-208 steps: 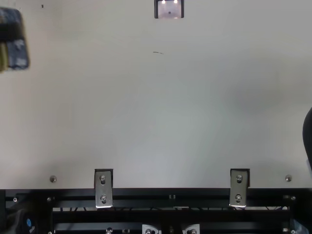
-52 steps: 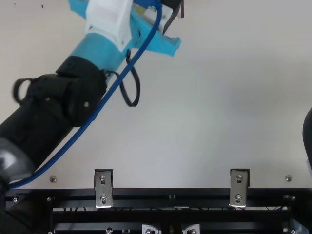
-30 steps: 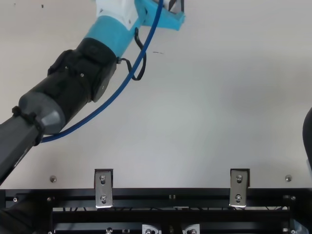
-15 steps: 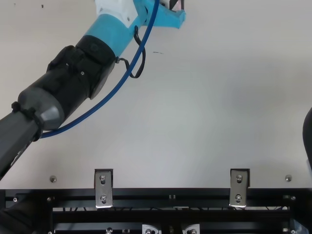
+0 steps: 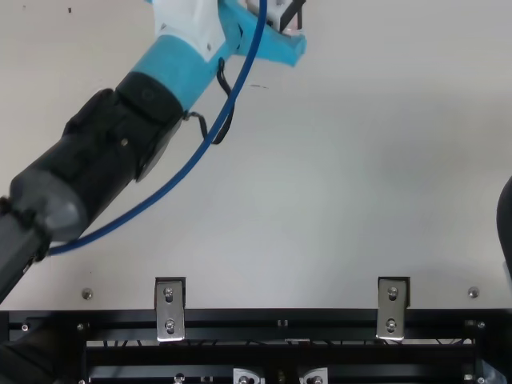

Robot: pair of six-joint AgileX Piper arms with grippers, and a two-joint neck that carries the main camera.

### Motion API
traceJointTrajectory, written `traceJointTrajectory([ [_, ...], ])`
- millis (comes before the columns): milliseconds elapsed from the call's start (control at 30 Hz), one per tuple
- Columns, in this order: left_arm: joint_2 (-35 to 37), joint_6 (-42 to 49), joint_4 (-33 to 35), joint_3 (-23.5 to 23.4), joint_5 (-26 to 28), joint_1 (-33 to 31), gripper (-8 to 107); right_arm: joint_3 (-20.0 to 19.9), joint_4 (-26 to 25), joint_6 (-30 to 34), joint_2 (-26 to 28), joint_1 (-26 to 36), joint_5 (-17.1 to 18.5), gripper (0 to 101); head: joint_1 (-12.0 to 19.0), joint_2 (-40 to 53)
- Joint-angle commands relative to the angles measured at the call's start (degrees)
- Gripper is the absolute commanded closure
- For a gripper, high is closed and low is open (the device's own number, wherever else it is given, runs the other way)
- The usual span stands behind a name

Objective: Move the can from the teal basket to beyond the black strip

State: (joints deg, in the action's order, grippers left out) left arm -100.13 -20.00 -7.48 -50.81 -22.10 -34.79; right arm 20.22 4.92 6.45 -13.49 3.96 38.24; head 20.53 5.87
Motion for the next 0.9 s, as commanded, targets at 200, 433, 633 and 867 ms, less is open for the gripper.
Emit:
traceJointTrajectory([
  [200, 7.0, -3.7, -7.1, 2.3, 2.9, -2.2, 89, 0.0, 0.0, 0.0, 0.0, 0.0, 0.0, 0, 0.5, -0.1],
  [433, 11.2, -9.4, -13.9, 4.5, 5.4, -3.6, 89, 0.0, 0.0, 0.0, 0.0, 0.0, 0.0, 0, 0.5, -0.1],
  [633, 14.2, -14.9, -20.3, 7.0, 7.0, -4.8, 89, 0.0, 0.0, 0.0, 0.0, 0.0, 0.0, 0, 0.5, -0.1],
  [867, 15.7, -17.7, -23.4, 8.1, 7.5, -5.2, 89, 0.0, 0.0, 0.0, 0.0, 0.0, 0.0, 0, 0.5, -0.1],
])
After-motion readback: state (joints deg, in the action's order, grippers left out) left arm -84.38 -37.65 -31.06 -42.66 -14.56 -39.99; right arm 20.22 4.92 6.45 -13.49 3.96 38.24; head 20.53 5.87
